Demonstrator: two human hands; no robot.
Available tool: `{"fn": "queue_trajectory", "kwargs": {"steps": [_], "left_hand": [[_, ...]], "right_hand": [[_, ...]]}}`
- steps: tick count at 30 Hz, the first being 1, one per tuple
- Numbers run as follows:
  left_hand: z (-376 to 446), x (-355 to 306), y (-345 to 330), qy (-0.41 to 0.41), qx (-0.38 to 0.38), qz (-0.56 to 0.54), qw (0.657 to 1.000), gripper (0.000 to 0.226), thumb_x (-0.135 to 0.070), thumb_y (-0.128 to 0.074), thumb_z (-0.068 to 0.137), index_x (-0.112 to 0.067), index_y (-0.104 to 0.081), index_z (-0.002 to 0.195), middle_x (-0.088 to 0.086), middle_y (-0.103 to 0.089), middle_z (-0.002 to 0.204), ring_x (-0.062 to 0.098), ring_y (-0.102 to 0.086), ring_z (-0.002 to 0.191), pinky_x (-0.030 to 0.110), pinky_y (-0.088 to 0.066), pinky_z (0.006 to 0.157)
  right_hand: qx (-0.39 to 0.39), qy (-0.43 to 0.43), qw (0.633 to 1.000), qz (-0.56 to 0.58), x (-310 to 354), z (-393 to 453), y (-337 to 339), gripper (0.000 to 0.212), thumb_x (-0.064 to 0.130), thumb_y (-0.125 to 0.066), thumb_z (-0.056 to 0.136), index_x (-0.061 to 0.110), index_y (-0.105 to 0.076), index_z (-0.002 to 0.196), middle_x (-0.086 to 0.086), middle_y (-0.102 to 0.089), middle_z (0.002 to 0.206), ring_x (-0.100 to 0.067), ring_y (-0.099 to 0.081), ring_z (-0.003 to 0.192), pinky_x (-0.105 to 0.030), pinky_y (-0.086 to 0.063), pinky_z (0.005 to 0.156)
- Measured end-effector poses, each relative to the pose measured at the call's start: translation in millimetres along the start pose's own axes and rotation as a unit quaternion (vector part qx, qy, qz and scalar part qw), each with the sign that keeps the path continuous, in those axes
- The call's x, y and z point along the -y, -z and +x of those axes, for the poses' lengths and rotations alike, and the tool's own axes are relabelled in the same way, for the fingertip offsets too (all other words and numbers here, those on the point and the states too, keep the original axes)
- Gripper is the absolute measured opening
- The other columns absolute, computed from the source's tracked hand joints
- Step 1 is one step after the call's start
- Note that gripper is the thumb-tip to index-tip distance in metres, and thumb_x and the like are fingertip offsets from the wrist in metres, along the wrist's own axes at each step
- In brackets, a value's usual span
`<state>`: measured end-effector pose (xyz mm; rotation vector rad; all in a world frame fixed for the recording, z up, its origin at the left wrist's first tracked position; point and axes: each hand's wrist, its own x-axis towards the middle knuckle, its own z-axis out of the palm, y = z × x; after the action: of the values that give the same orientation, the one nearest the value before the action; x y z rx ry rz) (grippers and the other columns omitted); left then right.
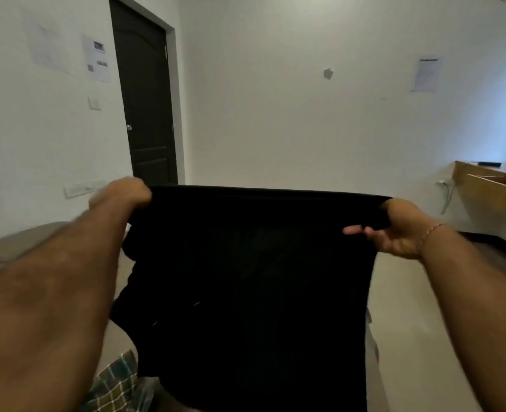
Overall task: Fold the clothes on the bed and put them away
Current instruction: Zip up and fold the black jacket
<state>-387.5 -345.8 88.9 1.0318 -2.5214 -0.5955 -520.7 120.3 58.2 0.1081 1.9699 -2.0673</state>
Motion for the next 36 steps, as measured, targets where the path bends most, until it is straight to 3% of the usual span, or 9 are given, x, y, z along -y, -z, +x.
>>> {"fn": "queue_trajectory", "kwargs": {"steps": [5, 8, 13, 19, 22, 25, 28, 32, 36], "left_hand": [[18, -40, -55, 0.207, 0.168, -0.570, 0.777, 0.025, -0.006, -0.045, 0.103, -0.007, -0.056, 0.125, 0.027, -0.058, 0.123, 0.049, -0.063, 0.104, 0.062, -0.061, 0.082], [38, -88, -34, 0.122, 0.129, -0.700, 0.692, 0.030, -0.015, -0.043, 0.103, -0.012, -0.061, 0.127, 0.024, -0.063, 0.127, 0.047, -0.063, 0.113, 0.062, -0.061, 0.074], [29, -149, 40, -0.098, 0.130, -0.792, 0.589, 0.043, -0.062, -0.062, 0.094, -0.024, -0.072, 0.112, 0.010, -0.077, 0.115, 0.032, -0.070, 0.113, 0.049, -0.056, 0.099], [-14, -113, 58, -0.175, 0.072, -0.780, 0.597, 0.036, -0.046, -0.041, 0.110, -0.017, -0.060, 0.119, 0.007, -0.064, 0.112, 0.022, -0.063, 0.107, 0.037, -0.058, 0.094], [-60, -46, 23, -0.212, -0.124, -0.614, 0.750, 0.029, -0.029, -0.058, 0.104, -0.023, -0.061, 0.132, -0.001, -0.065, 0.128, 0.017, -0.062, 0.121, 0.036, -0.054, 0.101], [-117, 48, -32, -0.266, -0.272, -0.268, 0.885, 0.041, -0.001, -0.073, 0.084, -0.024, -0.064, 0.117, 0.001, -0.071, 0.108, 0.022, -0.065, 0.095, 0.033, -0.052, 0.080], [-174, 157, -90, -0.211, -0.134, 0.018, 0.968, 0.038, -0.019, -0.080, 0.077, -0.026, -0.066, 0.112, 0.005, -0.071, 0.093, 0.033, -0.067, 0.078, 0.037, -0.052, 0.064], [-231, 269, -139, -0.160, 0.159, 0.291, 0.930, 0.041, -0.039, -0.061, 0.084, -0.036, -0.061, 0.125, -0.002, -0.072, 0.119, 0.023, -0.071, 0.106, 0.037, -0.059, 0.084], [-273, 322, -161, -0.146, 0.162, 0.259, 0.941, 0.056, -0.034, -0.061, 0.080, -0.041, -0.058, 0.135, -0.007, -0.070, 0.122, 0.018, -0.070, 0.105, 0.036, -0.060, 0.081]], "right_hand": [[0.078, 0.019, 0.963, 0.256, -6, 42, -49, 0.043, 0.028, -0.041, 0.106, 0.000, -0.060, 0.132, -0.029, -0.066, 0.128, -0.051, -0.069, 0.106, -0.061, -0.061, 0.083], [0.046, 0.137, 0.918, 0.370, 41, 56, -67, 0.028, 0.017, -0.045, 0.097, 0.005, -0.062, 0.116, -0.022, -0.063, 0.128, -0.045, -0.062, 0.113, -0.062, -0.060, 0.071], [0.092, 0.301, 0.833, 0.455, 128, 34, -72, 0.021, 0.028, -0.053, 0.094, 0.023, -0.074, 0.096, -0.015, -0.070, 0.109, -0.039, -0.063, 0.105, -0.061, -0.051, 0.099], [0.067, 0.367, 0.822, 0.429, 86, -21, -37, 0.021, 0.032, -0.057, 0.090, 0.026, -0.077, 0.097, -0.006, -0.073, 0.097, -0.030, -0.069, 0.093, -0.049, -0.053, 0.099], [0.020, 0.357, 0.860, 0.363, 22, -39, -11, 0.029, 0.033, -0.045, 0.107, 0.028, -0.072, 0.118, -0.004, -0.074, 0.103, -0.028, -0.071, 0.097, -0.046, -0.059, 0.092], [-0.089, 0.311, 0.911, 0.256, -77, -52, 23, 0.040, 0.026, -0.047, 0.107, 0.030, -0.055, 0.146, -0.003, -0.068, 0.123, -0.027, -0.065, 0.119, -0.043, -0.056, 0.098], [-0.180, 0.267, 0.942, -0.097, -216, -92, 62, 0.059, -0.001, -0.040, 0.099, 0.039, -0.046, 0.142, -0.007, -0.057, 0.133, -0.037, -0.056, 0.125, -0.052, -0.046, 0.108], [-0.054, 0.188, 0.838, -0.510, -367, -158, 104, 0.068, 0.007, -0.043, 0.102, 0.029, -0.020, 0.163, -0.003, -0.035, 0.163, -0.026, -0.042, 0.143, -0.040, -0.035, 0.118], [0.050, 0.060, 0.748, -0.659, -429, -201, 120, 0.072, 0.027, -0.039, 0.106, 0.036, 0.003, 0.164, 0.007, 0.007, 0.173, -0.022, -0.029, 0.154, -0.037, -0.038, 0.118]]}}
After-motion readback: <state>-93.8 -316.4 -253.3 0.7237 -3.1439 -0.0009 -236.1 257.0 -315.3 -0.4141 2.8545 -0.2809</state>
